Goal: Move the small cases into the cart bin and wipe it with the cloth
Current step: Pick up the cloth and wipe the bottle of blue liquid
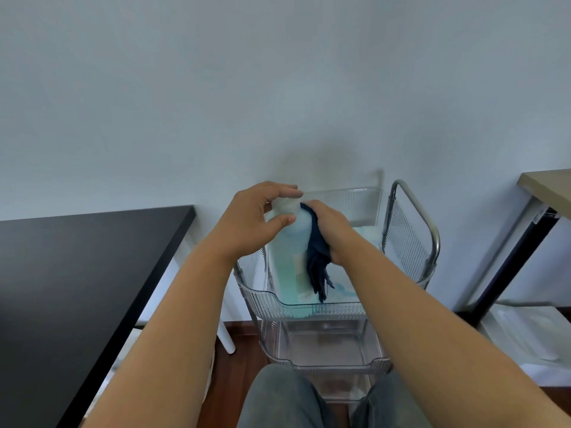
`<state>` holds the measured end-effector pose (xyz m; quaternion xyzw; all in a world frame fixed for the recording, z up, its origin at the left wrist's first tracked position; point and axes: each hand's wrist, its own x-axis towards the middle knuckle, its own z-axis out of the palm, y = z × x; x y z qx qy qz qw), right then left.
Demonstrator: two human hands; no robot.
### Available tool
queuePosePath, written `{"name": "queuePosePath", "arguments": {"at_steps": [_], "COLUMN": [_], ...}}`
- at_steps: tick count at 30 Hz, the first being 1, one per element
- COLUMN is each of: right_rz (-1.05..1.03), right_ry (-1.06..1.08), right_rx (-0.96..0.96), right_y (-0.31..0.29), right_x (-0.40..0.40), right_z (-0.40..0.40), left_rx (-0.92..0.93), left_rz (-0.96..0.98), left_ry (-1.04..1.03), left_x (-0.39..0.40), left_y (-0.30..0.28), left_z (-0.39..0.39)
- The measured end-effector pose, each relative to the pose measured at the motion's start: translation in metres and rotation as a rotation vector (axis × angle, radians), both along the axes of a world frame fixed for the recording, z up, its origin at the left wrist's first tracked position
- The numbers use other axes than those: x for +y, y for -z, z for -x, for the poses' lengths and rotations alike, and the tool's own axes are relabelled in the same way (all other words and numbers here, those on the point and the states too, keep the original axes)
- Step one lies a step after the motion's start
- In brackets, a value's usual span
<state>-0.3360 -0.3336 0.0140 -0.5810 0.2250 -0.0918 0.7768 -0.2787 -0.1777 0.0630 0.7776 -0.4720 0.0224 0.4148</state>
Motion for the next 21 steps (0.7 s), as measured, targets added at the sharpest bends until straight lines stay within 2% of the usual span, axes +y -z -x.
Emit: {"name": "queuePosePath", "arguments": {"at_steps": [3,5,7,11,13,17,21], "right_rz": [-0.014,0.126,0.245,0.407,0.41,0.23,-0.018], "right_ry": [0.188,0.276,0.274,0.224,0.116,-0.11,-0.09], "right_rx": [-0.194,-0.364,-0.437,-0.353,-0.256,-0.096,-0.013], "right_y": [0.023,0.035,0.039,0.017,0.0,-0.013,-0.003], "right_x": [0.02,0.037,0.047,0.031,0.013,-0.011,-0.018], "right_z": [0.01,0.018,0.018,-0.001,-0.011,-0.017,-0.014], "left_rx": [-0.153,-0.21,-0.155,-0.022,0.054,0.142,0.274], "left_rz": [-0.005,-0.005,0.034,0.115,0.164,0.187,0.172], "left_ry": [-0.159,-0.224,-0.229,-0.243,-0.219,-0.128,-0.021], "left_x": [-0.005,-0.007,-0.009,-0.012,-0.013,-0.01,-0.007], "left_y": [0.009,0.014,0.014,0.011,0.011,0.011,0.008], "left_z": [0.001,0.001,-0.001,-0.005,-0.006,-0.011,-0.01]}}
